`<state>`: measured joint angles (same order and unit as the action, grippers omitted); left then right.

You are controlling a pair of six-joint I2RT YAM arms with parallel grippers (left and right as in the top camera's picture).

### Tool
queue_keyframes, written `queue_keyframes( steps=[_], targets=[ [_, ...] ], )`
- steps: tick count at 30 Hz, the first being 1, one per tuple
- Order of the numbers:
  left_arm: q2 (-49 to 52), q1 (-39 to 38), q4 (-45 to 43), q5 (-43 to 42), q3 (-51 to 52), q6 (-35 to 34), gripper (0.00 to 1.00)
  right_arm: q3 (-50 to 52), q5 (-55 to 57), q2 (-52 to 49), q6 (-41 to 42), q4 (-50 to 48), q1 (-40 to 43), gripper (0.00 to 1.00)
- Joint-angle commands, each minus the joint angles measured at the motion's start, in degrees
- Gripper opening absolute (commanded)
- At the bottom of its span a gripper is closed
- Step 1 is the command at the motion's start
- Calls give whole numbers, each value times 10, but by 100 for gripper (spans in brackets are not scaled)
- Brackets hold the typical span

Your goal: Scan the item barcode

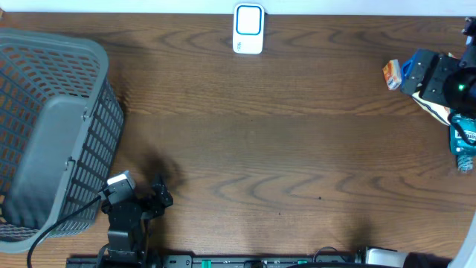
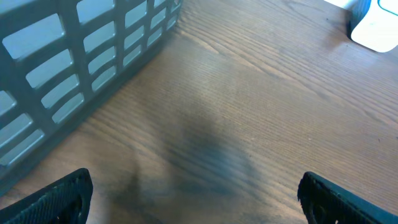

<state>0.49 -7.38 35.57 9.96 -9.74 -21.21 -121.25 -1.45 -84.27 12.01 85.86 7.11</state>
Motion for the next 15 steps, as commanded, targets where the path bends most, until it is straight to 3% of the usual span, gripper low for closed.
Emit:
queue_keyframes(
  steps=[1, 15],
  targets=[
    [-3, 1, 4, 6, 6, -5, 98, 94, 16, 73, 8, -63, -19, 99],
    [-3, 1, 4, 6, 6, -5, 98, 740, 2, 454, 8, -534, -50, 99]
  ],
)
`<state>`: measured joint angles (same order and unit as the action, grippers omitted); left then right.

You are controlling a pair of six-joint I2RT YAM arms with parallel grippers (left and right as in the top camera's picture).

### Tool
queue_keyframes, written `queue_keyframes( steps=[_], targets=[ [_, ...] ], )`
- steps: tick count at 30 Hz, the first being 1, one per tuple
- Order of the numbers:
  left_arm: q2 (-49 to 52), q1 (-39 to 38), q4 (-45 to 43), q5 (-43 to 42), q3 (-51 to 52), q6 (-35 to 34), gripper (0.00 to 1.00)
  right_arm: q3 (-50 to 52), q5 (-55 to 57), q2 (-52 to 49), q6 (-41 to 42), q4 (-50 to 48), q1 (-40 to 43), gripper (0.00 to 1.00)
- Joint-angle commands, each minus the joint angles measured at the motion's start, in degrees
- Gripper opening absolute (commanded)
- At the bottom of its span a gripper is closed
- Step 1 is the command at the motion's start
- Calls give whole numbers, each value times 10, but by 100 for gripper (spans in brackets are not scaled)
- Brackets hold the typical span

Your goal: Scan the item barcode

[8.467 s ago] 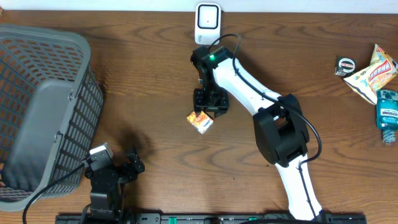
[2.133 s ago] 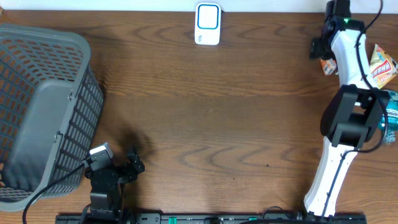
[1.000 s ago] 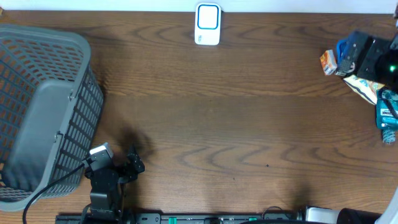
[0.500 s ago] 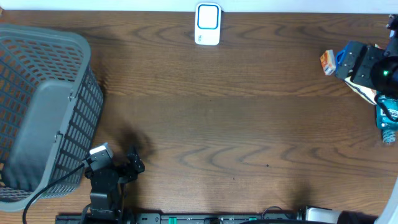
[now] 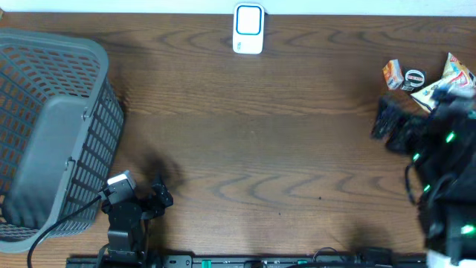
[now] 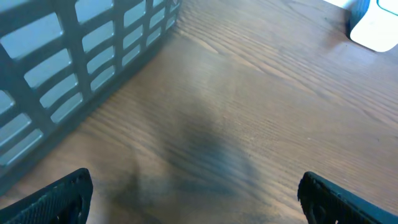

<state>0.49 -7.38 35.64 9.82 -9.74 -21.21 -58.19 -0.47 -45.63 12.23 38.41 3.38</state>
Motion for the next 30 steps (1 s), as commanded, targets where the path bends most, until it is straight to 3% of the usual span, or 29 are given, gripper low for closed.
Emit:
queue_keyframes(
  steps=[1, 6, 12, 26, 30],
  targets=[
    [-3, 1, 4, 7, 6, -5, 98, 141, -7, 88, 6, -87, -15, 99],
    [-3, 1, 4, 7, 6, -5, 98, 327, -7, 211, 6, -265, -26, 99],
    [-3, 1, 4, 7, 6, -5, 98, 447, -7, 301, 6, -373, -26, 99],
    [-3, 1, 4, 7, 6, -5, 98, 576, 36, 440, 6, -393, -26, 99],
    [-3, 1, 4, 7, 6, -5, 98, 579, 36, 453, 4, -355, -26, 99]
  ],
)
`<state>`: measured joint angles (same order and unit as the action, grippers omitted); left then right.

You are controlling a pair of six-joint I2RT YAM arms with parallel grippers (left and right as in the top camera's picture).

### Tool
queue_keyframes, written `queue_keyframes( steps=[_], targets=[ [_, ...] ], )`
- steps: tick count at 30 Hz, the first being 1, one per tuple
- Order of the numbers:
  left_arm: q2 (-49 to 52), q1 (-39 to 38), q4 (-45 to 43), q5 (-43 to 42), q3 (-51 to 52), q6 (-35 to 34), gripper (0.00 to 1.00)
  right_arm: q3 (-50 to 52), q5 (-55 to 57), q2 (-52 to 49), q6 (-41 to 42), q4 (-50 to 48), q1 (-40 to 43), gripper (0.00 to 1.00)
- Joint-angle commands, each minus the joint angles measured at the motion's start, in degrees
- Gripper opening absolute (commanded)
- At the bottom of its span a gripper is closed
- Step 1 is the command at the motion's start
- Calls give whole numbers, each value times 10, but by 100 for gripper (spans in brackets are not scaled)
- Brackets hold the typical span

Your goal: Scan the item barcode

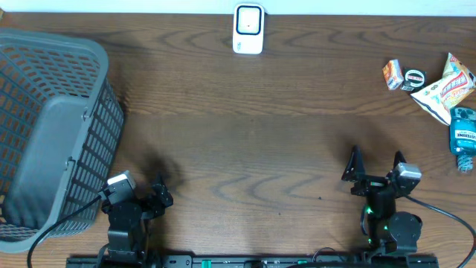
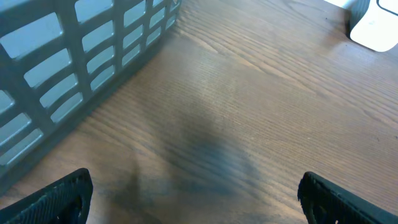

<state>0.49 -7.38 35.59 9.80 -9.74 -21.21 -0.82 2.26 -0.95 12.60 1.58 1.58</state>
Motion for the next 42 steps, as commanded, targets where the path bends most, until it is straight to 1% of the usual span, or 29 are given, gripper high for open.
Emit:
queue_keyframes(
  steps=[1, 33, 35, 36, 38, 42],
  targets=[
    [-3, 1, 4, 7, 6, -5, 98, 5, 8, 7, 0, 25, -8, 99],
    [-3, 1, 4, 8, 6, -3, 98, 5, 8, 6, 0, 24, -8, 99],
    [-4, 1, 1, 17, 6, -3, 98, 5, 8, 6, 0, 24, -8, 99],
    [-4, 1, -16, 31, 6, -3, 98, 5, 8, 6, 0, 24, -8, 99],
    [-4, 1, -80, 32, 6, -3, 98, 5, 8, 6, 0, 24, -8, 99],
    [-4, 1, -250, 31, 7, 36, 98, 5, 8, 6, 0, 24, -8, 99]
  ],
)
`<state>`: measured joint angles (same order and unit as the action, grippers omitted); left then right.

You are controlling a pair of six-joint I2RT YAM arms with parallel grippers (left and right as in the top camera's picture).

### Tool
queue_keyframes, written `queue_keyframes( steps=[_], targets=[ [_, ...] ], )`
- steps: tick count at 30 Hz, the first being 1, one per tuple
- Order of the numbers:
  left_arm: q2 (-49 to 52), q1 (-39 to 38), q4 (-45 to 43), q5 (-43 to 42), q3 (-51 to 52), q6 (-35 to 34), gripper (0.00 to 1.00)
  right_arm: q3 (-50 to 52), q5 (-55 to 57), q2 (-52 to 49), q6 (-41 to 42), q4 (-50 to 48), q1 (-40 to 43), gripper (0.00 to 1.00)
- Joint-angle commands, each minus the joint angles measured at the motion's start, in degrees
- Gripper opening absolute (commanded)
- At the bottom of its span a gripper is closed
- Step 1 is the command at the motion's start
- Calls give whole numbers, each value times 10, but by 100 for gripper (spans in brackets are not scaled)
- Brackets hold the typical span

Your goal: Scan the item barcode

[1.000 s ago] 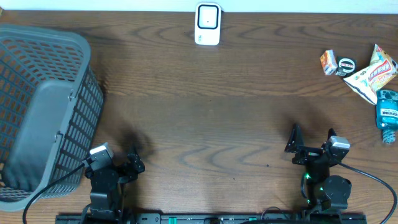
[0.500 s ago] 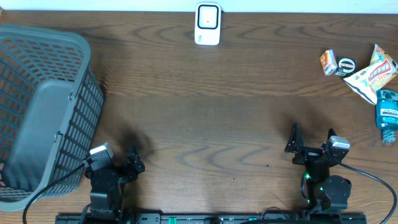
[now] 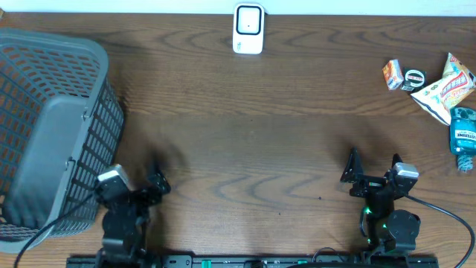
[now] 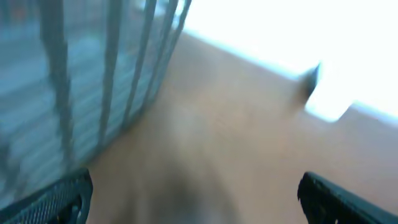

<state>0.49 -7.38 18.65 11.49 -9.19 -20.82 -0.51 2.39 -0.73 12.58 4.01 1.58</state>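
The white and blue scanner [image 3: 248,28] stands at the table's far edge, in the middle; in the blurred left wrist view it is a pale block [image 4: 329,102]. The items lie at the far right: a small orange box [image 3: 393,74], a tape roll [image 3: 413,77], a snack packet [image 3: 445,85] and a blue bottle [image 3: 462,138]. My left gripper [image 3: 154,185] [image 4: 196,202] is open and empty near the front left, beside the basket. My right gripper [image 3: 372,165] stands open and empty near the front right, well short of the items.
A large grey mesh basket [image 3: 52,134] fills the left side, its wall [image 4: 93,81] close to my left gripper. The table's near edge runs just behind both arm bases.
My left arm has shifted a little to the left and its wrist view is now blurred and aimed higher. The right arm and the items have not moved.
My right arm was first over the items at the far right. Then it was blurred, lower on the right side. After that it stood near the front edge, open and empty, with the items lying at the right. The left arm stayed still until now.
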Motion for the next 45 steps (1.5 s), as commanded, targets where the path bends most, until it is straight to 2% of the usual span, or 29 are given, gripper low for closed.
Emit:
queue_keyframes(
  steps=[1, 4, 8, 12, 15, 24, 28, 31, 45],
  targets=[
    [-4, 1, -111, 14, 4, 45, 98, 2, 7, 4, 0, 0, -8, 99],
    [-4, 10, -166, -5, 14, 104, 98, 2, 7, 4, 0, 0, -8, 99],
    [-4, 37, -176, -63, 32, 161, 98, 2, 7, 4, 0, 0, -8, 99],
    [-4, 61, -192, -141, 55, 248, 98, 2, 7, 4, 0, 0, -8, 99],
    [-4, 61, -192, -145, 70, 278, 98, 2, 7, 4, 0, 0, -8, 99],
    [-4, 60, -146, -139, 90, 280, 98, 2, 7, 4, 0, 0, -8, 99],
    [-4, 60, -146, -139, 90, 276, 98, 2, 7, 4, 0, 0, -8, 99],
    [-4, 60, -146, -134, 90, 247, 98, 2, 7, 4, 0, 0, -8, 99],
    [-4, 60, -147, -134, 90, 247, 98, 2, 7, 4, 0, 0, -8, 99]
  ],
)
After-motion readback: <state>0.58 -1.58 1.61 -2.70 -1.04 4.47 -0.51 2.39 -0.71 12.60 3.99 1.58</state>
